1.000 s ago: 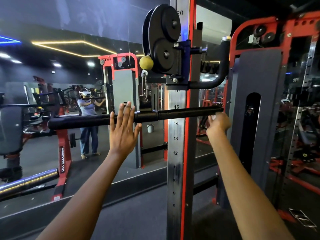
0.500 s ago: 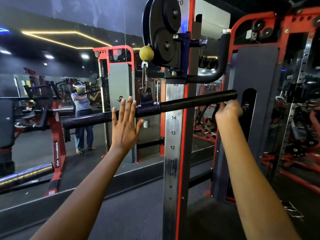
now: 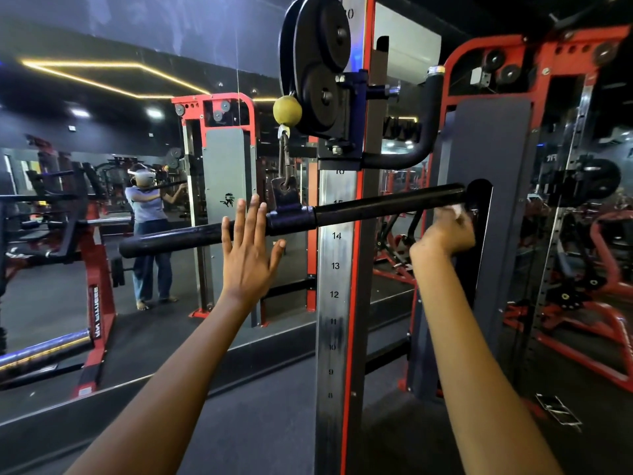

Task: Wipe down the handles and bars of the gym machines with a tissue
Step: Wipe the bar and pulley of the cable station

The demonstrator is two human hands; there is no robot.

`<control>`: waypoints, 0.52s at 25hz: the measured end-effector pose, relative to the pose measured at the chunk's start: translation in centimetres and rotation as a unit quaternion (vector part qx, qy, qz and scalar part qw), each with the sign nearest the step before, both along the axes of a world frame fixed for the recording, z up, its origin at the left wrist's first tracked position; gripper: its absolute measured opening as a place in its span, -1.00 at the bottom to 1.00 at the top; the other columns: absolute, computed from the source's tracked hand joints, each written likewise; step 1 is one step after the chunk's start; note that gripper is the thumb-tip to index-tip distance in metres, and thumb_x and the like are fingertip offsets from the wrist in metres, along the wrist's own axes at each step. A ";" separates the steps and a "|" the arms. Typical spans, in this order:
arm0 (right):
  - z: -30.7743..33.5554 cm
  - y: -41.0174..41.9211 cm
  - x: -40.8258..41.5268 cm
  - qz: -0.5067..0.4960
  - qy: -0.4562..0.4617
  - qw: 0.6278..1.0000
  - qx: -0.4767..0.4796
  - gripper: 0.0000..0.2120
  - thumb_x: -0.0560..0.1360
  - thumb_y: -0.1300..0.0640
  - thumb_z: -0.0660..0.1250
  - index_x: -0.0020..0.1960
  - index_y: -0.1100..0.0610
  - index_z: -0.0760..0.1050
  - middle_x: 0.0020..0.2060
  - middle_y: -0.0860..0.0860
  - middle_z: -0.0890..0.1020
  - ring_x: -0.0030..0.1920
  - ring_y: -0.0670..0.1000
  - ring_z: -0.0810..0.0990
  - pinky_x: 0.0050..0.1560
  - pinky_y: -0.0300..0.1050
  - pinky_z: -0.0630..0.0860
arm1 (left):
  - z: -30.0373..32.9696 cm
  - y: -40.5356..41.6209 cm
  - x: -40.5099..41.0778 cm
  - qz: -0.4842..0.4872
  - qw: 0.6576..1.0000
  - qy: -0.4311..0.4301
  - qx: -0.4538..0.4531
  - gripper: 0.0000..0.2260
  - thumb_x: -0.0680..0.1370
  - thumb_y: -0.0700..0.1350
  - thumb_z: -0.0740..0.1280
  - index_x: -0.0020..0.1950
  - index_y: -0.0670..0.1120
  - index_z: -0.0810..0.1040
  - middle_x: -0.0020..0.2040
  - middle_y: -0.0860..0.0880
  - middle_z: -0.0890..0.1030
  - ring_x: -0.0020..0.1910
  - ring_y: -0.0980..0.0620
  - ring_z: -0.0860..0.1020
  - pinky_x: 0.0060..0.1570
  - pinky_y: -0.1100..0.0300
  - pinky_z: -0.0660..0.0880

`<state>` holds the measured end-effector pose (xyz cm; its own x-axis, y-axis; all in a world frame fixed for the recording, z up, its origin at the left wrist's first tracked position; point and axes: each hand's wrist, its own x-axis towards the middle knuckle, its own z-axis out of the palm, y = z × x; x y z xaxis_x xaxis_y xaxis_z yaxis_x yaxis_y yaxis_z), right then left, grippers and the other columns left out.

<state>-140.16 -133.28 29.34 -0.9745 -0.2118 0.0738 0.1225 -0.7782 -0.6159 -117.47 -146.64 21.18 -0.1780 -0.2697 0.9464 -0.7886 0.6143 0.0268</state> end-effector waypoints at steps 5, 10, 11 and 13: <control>-2.0 -1.4 0.3 -0.073 0.039 0.997 0.001 -0.82 0.46 0.36 0.32 0.03 0.19 0.52 -0.06 0.00 0.55 -0.10 -0.10 0.54 -0.10 -0.33 0.52 | -0.2 0.1 -0.1 -0.011 1.000 -0.006 0.000 -0.40 0.63 0.13 0.01 0.56 -0.19 0.09 0.58 -0.14 0.07 0.56 0.01 -0.12 0.50 -0.01 -0.21; -1.6 -1.9 -2.0 -0.193 0.143 0.965 0.105 -0.87 0.49 0.33 0.29 0.03 0.28 0.52 -0.07 0.04 0.54 -0.08 -0.07 0.53 -0.12 -0.44 0.48 | 0.1 0.2 0.1 -0.015 1.000 -0.013 -0.008 -0.39 0.62 0.15 0.00 0.56 -0.19 0.08 0.57 -0.13 0.07 0.56 -0.03 -0.07 0.50 -0.07 -0.13; -2.7 -2.6 -0.7 -0.194 0.205 0.951 0.130 -0.88 0.49 0.32 0.30 0.02 0.27 0.52 -0.10 0.02 0.54 -0.10 -0.06 0.53 -0.17 -0.49 0.45 | 0.0 0.2 0.2 -0.013 1.000 -0.011 -0.007 -0.39 0.62 0.15 0.00 0.56 -0.19 0.08 0.58 -0.13 0.07 0.56 -0.04 -0.07 0.50 -0.08 -0.12; -5.0 -3.7 1.1 -0.201 0.321 0.915 0.138 -0.86 0.47 0.34 0.32 0.02 0.29 0.54 -0.10 0.07 0.56 -0.11 -0.03 0.54 -0.20 -0.53 0.42 | -0.1 0.1 0.3 -0.005 1.000 -0.013 -0.006 -0.40 0.62 0.15 -0.01 0.56 -0.19 0.08 0.58 -0.13 0.07 0.56 -0.05 -0.05 0.50 -0.08 -0.12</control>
